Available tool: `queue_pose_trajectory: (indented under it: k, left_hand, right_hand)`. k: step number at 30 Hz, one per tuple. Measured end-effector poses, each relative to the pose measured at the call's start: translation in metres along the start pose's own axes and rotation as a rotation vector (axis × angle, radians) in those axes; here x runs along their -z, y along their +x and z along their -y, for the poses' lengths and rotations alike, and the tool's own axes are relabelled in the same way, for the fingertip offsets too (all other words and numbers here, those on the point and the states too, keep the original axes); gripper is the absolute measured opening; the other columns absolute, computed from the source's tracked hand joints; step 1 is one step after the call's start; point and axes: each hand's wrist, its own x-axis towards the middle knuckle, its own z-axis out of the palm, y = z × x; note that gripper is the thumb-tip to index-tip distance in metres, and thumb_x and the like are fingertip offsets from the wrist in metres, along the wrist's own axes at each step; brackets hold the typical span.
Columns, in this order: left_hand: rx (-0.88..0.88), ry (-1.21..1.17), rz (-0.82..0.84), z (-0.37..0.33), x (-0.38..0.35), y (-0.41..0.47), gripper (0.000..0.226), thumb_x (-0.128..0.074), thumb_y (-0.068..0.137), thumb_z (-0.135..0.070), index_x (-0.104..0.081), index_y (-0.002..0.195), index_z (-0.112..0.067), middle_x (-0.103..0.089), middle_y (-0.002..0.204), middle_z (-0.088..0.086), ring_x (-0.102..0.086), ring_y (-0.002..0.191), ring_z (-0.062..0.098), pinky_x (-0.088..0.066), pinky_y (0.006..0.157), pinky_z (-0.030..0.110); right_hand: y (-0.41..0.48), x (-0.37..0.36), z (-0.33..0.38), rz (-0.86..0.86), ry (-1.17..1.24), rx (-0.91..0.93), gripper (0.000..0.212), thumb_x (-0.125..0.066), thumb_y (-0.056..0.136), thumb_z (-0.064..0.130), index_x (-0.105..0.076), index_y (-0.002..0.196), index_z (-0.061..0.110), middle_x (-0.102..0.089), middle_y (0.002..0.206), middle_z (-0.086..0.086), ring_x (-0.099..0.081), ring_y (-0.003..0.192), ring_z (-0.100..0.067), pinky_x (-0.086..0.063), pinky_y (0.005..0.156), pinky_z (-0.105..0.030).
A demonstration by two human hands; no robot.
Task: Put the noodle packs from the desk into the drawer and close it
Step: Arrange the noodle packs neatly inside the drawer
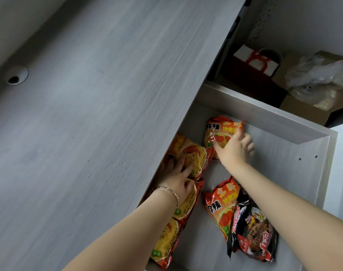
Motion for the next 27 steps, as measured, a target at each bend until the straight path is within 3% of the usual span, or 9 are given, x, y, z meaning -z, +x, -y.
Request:
queue_pose_trajectory:
  k: [3,8,11,16,20,22,24,26,27]
  left_hand:
    - [0.018,0.062,0.02,-0.002,0.0,-0.002,0.056,-0.027,0.097,-0.047,-0.008,0.149,-0.034,0.004,0.16,0.0,-0.008,0.145,0.03,-0.004,0.118,0.049]
    - [0.052,0.023,0.089,-0.003,0.007,-0.003,0.056,-0.028,0.098,-0.046,-0.006,0.149,-0.035,0.009,0.16,-0.003,-0.003,0.146,0.028,-0.001,0.119,0.046]
    - [0.071,-0.004,0.125,-0.005,0.009,-0.001,0.056,-0.03,0.098,-0.044,-0.006,0.149,-0.036,0.01,0.16,-0.004,-0.001,0.147,0.029,0.001,0.119,0.046]
    - [0.044,0.088,0.111,-0.003,0.007,0.0,0.056,-0.026,0.099,-0.045,-0.006,0.149,-0.032,0.008,0.16,-0.003,-0.007,0.145,0.028,-0.008,0.118,0.046]
    - [0.05,0.091,0.08,-0.003,0.005,-0.004,0.056,-0.027,0.099,-0.043,-0.008,0.15,-0.029,0.008,0.16,0.0,-0.002,0.147,0.028,-0.003,0.119,0.045]
    - [0.086,0.065,-0.022,-0.005,0.002,-0.011,0.066,-0.044,0.092,-0.045,-0.02,0.149,-0.019,-0.005,0.16,0.008,-0.009,0.147,0.027,-0.01,0.119,0.042]
    - [0.15,0.091,-0.167,-0.006,-0.003,-0.018,0.083,-0.077,0.059,-0.046,-0.057,0.127,-0.004,-0.051,0.139,0.019,-0.05,0.129,0.029,-0.042,0.105,0.038]
    - [0.189,0.153,-0.267,-0.004,-0.016,-0.022,0.075,-0.086,0.033,-0.039,-0.075,0.1,-0.005,-0.073,0.108,0.016,-0.07,0.102,0.027,-0.055,0.086,0.035]
    - [0.212,0.171,-0.267,-0.002,-0.021,-0.024,0.073,-0.086,0.03,-0.04,-0.078,0.095,-0.008,-0.075,0.103,0.013,-0.072,0.097,0.024,-0.056,0.084,0.034]
  right_hand:
    - [0.011,-0.001,0.0,0.163,0.043,-0.25,0.107,-0.065,0.073,0.059,-0.007,0.148,0.009,-0.024,0.149,-0.025,-0.026,0.136,-0.04,-0.03,0.108,-0.047]
    - [0.031,-0.01,-0.007,0.24,0.286,-0.374,0.101,-0.076,0.057,0.062,-0.04,0.133,0.005,-0.049,0.134,-0.018,-0.049,0.122,-0.035,-0.047,0.093,-0.041]
    - [0.029,0.001,-0.016,0.232,0.396,-0.272,0.076,-0.077,0.065,0.051,-0.051,0.119,0.005,-0.06,0.121,-0.015,-0.059,0.109,-0.034,-0.051,0.084,-0.04]
    - [0.015,0.043,-0.019,-0.015,0.403,0.135,0.047,-0.076,0.074,0.033,-0.052,0.102,0.003,-0.062,0.096,-0.011,-0.059,0.085,-0.029,-0.046,0.068,-0.035]
    - [0.02,0.07,-0.013,0.321,0.425,0.333,0.024,-0.078,0.072,0.019,-0.057,0.082,0.014,-0.061,0.075,0.004,-0.057,0.066,-0.009,-0.047,0.056,-0.012]
    - [0.023,0.063,-0.004,0.505,0.337,0.398,0.018,-0.076,0.074,0.02,-0.06,0.079,0.019,-0.063,0.075,0.007,-0.058,0.065,-0.004,-0.044,0.052,-0.004]
    - [0.021,0.044,0.01,0.583,0.252,0.463,0.015,-0.075,0.075,0.024,-0.062,0.079,0.019,-0.065,0.08,0.001,-0.062,0.072,-0.013,-0.044,0.055,-0.005]
    - [0.017,0.019,0.023,0.601,0.146,0.52,0.015,-0.073,0.076,0.034,-0.062,0.08,0.024,-0.064,0.091,-0.005,-0.063,0.093,-0.023,-0.048,0.073,-0.013]
    - [0.016,0.009,0.03,0.595,0.025,0.543,0.022,-0.069,0.078,0.042,-0.065,0.091,0.025,-0.061,0.105,-0.01,-0.057,0.11,-0.029,-0.047,0.089,-0.026]
